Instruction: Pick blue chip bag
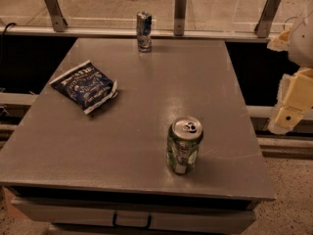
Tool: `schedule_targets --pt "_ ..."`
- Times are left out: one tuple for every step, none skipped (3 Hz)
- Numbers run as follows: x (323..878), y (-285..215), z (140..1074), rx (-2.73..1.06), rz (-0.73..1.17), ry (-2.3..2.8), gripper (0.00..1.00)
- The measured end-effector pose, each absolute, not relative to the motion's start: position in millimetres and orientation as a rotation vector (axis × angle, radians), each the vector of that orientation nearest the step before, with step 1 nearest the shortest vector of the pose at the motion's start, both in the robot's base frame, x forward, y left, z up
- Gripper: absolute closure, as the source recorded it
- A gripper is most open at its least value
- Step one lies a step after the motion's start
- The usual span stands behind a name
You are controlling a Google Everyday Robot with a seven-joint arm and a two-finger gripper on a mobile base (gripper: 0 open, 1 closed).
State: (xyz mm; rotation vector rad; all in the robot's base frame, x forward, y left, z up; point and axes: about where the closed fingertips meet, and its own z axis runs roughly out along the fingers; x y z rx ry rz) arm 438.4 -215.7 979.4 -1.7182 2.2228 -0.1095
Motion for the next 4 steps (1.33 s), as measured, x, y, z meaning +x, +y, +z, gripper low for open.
schedule_targets --pt "444.8 -208.9 979.3 -1.720 -0.124 2.220 0.00" --pt "474.7 -159.7 976.9 -1.780 -0.086 2.128 0.00" --pt "497.5 -83.6 983.3 -1.835 -0.005 1.988 0.00" --pt "502.8 14.5 993.1 -1.865 0.111 1.845 0.00"
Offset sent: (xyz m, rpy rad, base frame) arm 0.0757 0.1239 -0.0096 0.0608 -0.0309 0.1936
